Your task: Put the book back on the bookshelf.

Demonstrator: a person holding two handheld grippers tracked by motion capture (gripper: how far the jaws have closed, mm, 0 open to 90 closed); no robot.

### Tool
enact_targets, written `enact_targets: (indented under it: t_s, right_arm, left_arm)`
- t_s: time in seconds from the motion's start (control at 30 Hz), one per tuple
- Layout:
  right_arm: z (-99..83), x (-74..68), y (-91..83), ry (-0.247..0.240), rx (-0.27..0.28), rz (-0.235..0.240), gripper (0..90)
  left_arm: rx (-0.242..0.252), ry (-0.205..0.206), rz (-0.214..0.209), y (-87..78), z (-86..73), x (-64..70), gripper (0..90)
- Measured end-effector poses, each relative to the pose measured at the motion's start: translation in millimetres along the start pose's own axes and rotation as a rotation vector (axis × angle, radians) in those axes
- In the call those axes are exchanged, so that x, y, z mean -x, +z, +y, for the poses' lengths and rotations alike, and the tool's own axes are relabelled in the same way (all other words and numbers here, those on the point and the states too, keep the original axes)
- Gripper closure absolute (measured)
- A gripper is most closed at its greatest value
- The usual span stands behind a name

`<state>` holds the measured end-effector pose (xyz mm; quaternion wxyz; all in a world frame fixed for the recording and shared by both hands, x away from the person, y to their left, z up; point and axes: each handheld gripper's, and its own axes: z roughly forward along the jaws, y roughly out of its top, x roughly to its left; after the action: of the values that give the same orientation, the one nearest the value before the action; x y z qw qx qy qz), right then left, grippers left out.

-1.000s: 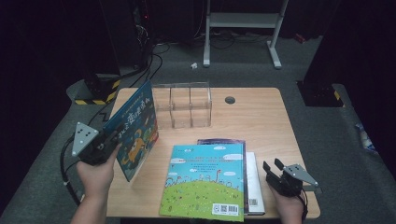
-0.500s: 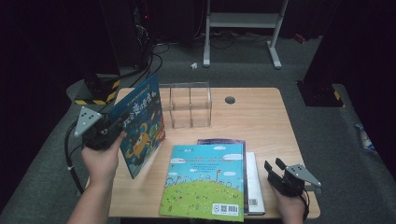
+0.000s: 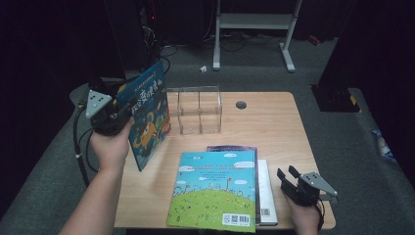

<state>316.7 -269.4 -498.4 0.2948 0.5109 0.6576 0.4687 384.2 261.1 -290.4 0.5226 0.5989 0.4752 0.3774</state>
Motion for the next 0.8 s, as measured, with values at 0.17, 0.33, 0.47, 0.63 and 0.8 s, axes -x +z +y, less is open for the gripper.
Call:
enact_targets:
  t_s: [0.17, 0.33, 0.47, 0.63, 0.8]
  right_arm:
    - [0.0, 0.7, -0.5, 0.008, 0.002, 0.004, 50.5]
    - [0.2, 1.2, -1.1, 0.013, 0.007, 0.007, 50.7]
    - [0.2, 2.1, -1.5, 0.016, 0.009, 0.009, 50.8]
    - [-0.5, 3.1, -0.9, 0.021, 0.009, 0.013, 50.8]
    - [-0.7, 3.6, -1.7, 0.029, 0.011, 0.017, 50.9]
  left_arm:
    - [0.007, -0.009, 0.016, 16.2, 6.7, -1.3, 83.2]
    - [0.011, -0.002, 0.041, 37.8, 12.7, -0.4, 83.2]
    - [0.004, -0.010, 0.054, 55.9, 14.7, -1.8, 83.2]
    - [0.002, -0.014, 0.075, 73.5, 16.0, -1.7, 83.2]
    - [0.002, -0.019, 0.084, 84.2, 15.4, -0.1, 83.1]
